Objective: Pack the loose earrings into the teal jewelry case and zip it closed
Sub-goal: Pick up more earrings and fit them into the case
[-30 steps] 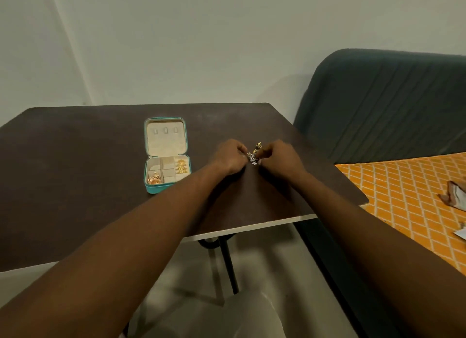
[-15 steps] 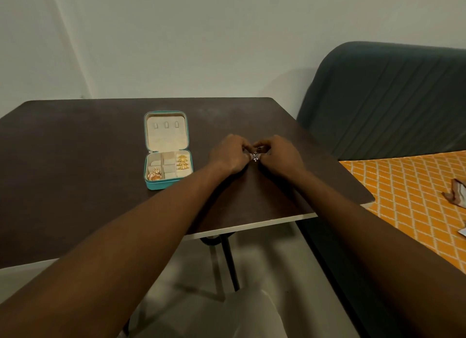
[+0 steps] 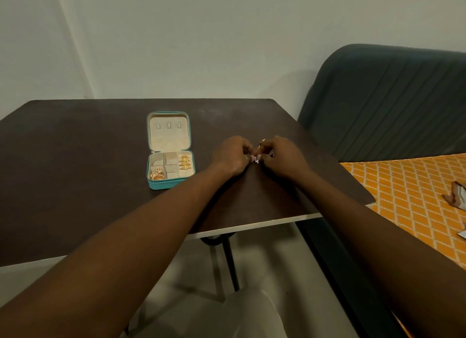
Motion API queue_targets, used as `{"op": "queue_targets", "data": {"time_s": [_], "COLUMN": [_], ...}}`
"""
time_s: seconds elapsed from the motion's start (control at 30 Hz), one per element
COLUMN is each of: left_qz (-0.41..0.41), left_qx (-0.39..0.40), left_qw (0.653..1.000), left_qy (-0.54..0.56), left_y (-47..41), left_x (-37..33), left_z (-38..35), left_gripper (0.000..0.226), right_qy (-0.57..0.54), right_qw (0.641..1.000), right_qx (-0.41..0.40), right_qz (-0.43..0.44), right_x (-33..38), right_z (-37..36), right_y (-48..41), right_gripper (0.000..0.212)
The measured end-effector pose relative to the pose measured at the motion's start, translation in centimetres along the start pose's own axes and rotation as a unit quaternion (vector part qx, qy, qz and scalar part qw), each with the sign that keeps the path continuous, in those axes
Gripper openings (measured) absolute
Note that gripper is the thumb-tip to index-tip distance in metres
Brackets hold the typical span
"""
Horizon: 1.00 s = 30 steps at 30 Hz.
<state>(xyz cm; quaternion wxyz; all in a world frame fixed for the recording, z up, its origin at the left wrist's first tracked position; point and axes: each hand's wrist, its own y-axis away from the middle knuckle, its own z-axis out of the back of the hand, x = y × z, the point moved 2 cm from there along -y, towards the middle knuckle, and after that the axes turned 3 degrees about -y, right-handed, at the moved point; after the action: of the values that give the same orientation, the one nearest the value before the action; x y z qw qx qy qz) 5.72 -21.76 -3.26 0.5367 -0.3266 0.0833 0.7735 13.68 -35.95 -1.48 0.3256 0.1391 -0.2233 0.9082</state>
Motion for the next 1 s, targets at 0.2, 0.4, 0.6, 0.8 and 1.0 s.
{"op": "queue_targets", "data": {"time_s": [0.2,0.4,0.6,0.8,1.0], "left_qz": [0.011,0.011,-0.043,-0.003,0.010], "left_qx": [-0.002,-0.022,-0.003,-0.004,0.022], "left_qw": [1.000,0.997,0.986,0.965,0.952], "left_qy": [0.025,0.072,0.159,0.263,0.304], "left_y": [0.3,0.6,1.8,3.0,4.7], "left_x": [0.0,-0.2,-1.4,-2.1,-1.8], "left_z": [0.3,0.4,2.0,4.5,6.9], "left_gripper": [0.019,0.023,0.030,0.024,0.027], "right_qy": [0.030,-0.027,-0.168,-0.305,-0.332], "right_qw": [0.999,0.999,0.984,0.949,0.939], "right_qx": [0.017,-0.016,-0.027,-0.014,0.007], "right_qz": [0.018,-0.016,-0.047,-0.077,-0.092], "right_x": [0.6,1.0,1.8,4.2,6.9], "right_z": [0.0,0.5,2.3,3.9,4.6], "right_y": [-0.1,-0.1,-0.5,0.2,1.0], "right_gripper": [0.012,0.009,0.013,0.015,0.018]}}
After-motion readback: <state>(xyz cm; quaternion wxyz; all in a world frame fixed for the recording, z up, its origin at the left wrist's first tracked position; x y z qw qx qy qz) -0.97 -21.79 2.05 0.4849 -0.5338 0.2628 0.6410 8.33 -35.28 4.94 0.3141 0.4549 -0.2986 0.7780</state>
